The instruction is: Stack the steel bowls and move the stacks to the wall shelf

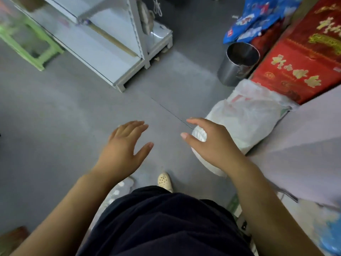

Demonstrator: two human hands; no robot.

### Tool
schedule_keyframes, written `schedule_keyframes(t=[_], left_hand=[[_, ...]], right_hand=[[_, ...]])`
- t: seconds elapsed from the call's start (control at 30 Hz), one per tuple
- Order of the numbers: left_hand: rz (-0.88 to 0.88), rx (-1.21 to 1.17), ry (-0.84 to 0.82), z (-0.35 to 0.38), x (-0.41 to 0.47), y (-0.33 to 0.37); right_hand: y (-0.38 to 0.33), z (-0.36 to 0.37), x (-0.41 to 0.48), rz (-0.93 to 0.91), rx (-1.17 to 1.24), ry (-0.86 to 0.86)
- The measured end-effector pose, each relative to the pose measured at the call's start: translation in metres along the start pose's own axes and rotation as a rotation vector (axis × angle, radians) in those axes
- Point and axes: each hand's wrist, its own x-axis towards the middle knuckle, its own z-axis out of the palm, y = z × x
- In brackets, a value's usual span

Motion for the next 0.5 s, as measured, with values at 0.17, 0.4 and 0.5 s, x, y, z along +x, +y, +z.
schedule_keyframes(t=[0.17,0.4,0.5], left_hand=[[-0.169,-0.071,0.091,-0.034,0.015,-0.048],[-0.481,-0.238,0.163,-0.042,0.028,-0.102],[-0.595,-0.26,0.169,-0.046,0.045,-0.127]], right_hand=[[-0.056,0.032,0.074,-0.117,-0.066,-0.118],[-0.111,0.076,0.174,-0.22,-0.148,-0.341],[-0.139,0.097,0.226,-0.277,-0.181,-0.434]])
